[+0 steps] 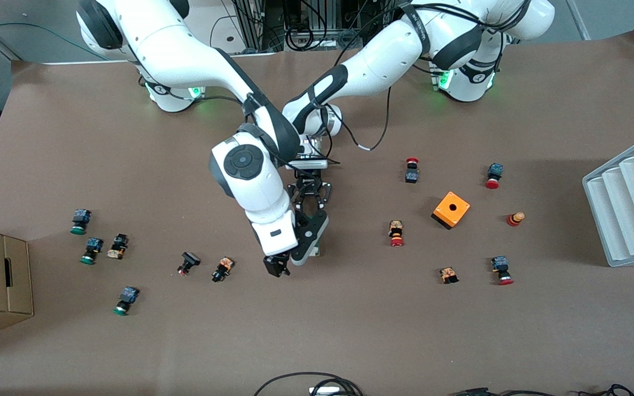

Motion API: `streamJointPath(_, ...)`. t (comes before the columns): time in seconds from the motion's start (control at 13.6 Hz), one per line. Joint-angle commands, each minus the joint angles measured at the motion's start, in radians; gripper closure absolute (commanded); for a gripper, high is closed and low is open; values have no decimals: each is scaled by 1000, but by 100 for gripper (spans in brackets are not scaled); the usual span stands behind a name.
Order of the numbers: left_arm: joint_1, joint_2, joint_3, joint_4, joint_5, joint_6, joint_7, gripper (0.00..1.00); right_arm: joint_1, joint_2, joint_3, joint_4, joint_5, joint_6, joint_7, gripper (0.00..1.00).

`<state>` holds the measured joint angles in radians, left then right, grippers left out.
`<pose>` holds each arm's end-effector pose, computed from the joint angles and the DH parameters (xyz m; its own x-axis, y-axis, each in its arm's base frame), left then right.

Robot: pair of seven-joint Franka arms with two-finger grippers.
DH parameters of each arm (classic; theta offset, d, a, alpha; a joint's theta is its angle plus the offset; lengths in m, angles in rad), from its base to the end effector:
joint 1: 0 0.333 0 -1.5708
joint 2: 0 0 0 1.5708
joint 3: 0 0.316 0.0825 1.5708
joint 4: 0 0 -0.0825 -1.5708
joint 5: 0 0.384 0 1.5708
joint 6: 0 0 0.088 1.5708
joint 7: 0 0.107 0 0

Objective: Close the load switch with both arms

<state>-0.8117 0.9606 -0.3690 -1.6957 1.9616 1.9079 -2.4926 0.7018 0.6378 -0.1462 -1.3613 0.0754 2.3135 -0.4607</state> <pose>0.3220 -0.5610 0.0665 0.3622 -0.0158 0.9320 -0.0015 -0.9999 -0.0163 0.6263 0.4209 0.3824 0.4870 0.8291 0.2747 0.8281 -0.5383 0.1565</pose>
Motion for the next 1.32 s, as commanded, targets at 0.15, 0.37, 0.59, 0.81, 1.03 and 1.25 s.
streamJointPath(0.15, -12, 12, 16, 13, 16, 2, -16, 47, -24, -81, -27, -5, 49, -75, 114, 0)
streamJointPath(0.37, -12, 12, 16, 11, 16, 0, -17, 47, -28, -122, -47, -7, 52, -123, 241, 0)
streamJointPath(0.59, -12, 12, 16, 10, 16, 0, -16, 26, -68, -159, -47, -7, 53, -198, 321, 0)
streamJointPath(0.81, -12, 9, 16, 8, 16, 0, -8, 0, -100, -194, -53, -7, 53, -293, 376, 0)
streamJointPath(1.03, -9, -2, 15, 5, 13, 2, 42, 0, -146, -222, -56, -7, 53, -330, 379, 0)
streamJointPath(1.25, -3, -25, 10, 4, -6, 13, 101, 0, -217, -245, -56, -10, 55, -374, 379, 0)
